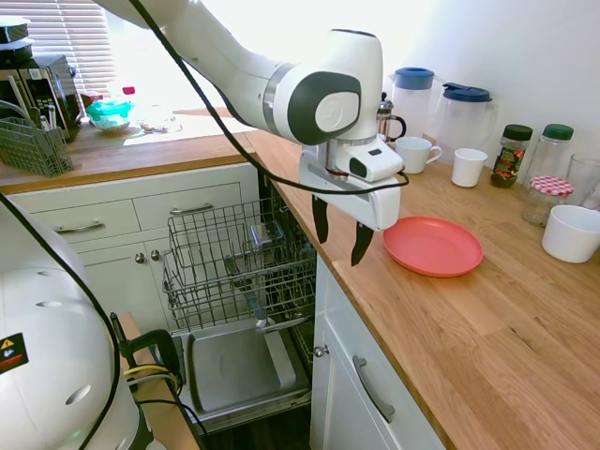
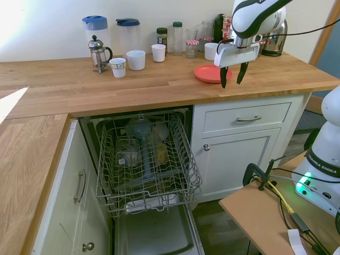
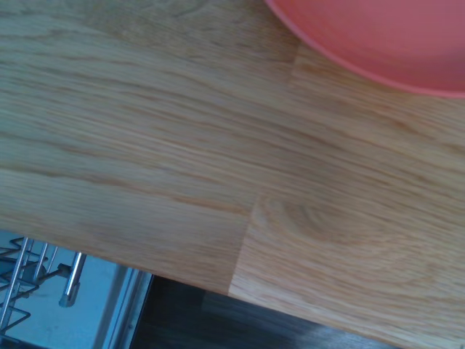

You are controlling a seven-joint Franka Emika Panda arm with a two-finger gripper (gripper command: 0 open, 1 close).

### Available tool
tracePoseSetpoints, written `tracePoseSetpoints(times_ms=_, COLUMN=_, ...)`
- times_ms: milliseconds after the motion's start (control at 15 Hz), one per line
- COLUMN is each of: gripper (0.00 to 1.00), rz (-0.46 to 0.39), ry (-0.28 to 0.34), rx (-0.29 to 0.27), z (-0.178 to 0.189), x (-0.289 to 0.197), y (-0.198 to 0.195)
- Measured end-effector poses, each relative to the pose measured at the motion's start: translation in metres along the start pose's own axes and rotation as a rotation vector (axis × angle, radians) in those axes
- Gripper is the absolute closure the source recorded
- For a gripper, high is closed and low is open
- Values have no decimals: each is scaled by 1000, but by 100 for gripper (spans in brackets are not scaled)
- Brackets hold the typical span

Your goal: Put the plate in the dishwasher

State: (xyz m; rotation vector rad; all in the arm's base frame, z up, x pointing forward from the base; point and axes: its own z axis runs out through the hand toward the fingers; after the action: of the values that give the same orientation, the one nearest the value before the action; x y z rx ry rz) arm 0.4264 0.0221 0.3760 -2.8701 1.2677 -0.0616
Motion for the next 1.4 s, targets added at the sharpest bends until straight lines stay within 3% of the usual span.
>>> tracePoseSetpoints(times_ms=200, gripper=0, rz=12, ry=3, rx=7, z=2, x=3, y=0)
tracePoseSetpoints(times_ms=333, gripper=0, rz=67, ry=-8, rx=30, z=1, x=19, y=10)
tracePoseSetpoints(times_ms=800, gripper=0, rz=172, ry=-57, rx=216, z=-27, x=87, y=47)
tracePoseSetpoints(times_ms=1067, gripper=0, rz=219, ry=-111, rx=276, z=-7, x=122, y=50)
tracePoseSetpoints(times_ms=1400, gripper=0, rz=302, ry=-117, rx=313, z=7, x=163, y=45)
